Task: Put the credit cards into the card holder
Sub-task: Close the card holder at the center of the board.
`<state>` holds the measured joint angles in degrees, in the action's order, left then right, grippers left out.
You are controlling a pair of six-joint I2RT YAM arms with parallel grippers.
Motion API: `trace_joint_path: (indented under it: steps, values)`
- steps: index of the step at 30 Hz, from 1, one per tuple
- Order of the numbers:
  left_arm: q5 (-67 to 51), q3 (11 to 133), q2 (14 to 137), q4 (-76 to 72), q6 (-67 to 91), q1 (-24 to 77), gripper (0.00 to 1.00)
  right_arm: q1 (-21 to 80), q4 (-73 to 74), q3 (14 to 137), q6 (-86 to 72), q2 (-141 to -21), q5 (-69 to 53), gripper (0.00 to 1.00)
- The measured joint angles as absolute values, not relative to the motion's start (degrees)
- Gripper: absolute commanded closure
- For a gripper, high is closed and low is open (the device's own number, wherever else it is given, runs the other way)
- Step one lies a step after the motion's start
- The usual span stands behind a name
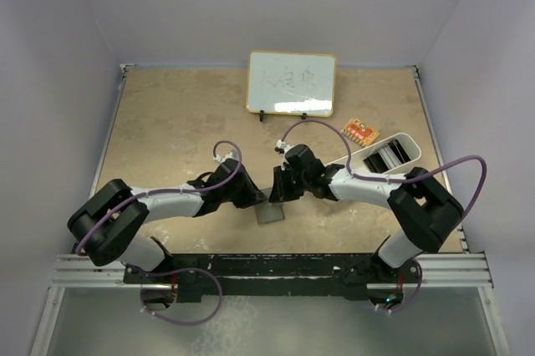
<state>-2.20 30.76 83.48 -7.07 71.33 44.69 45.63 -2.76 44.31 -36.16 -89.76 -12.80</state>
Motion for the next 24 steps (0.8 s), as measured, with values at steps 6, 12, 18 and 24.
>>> trace_joint_path:
  steps: [6,12,18,24]
  values:
    - [-2.24,30.79,83.53,-7.07,71.33,44.69,0.85,45.63,-3.81,44.21,-36.86,-90.45,-13.34,0.74]
    - [-2.26,30.81,83.57,-7.09,71.33,44.69,0.85,45.63,-4.25,44.07,-36.97,-90.45,-13.67,0.73]
    - [-2.26,30.81,83.57,-7.09,71.35,44.69,0.85,45.58,-4.86,43.64,-36.97,-90.45,-13.67,0.87]
    - [-2.28,30.81,83.61,-7.14,71.33,44.69,0.85,45.39,-5.56,42.98,-37.04,-90.39,-13.65,0.91]
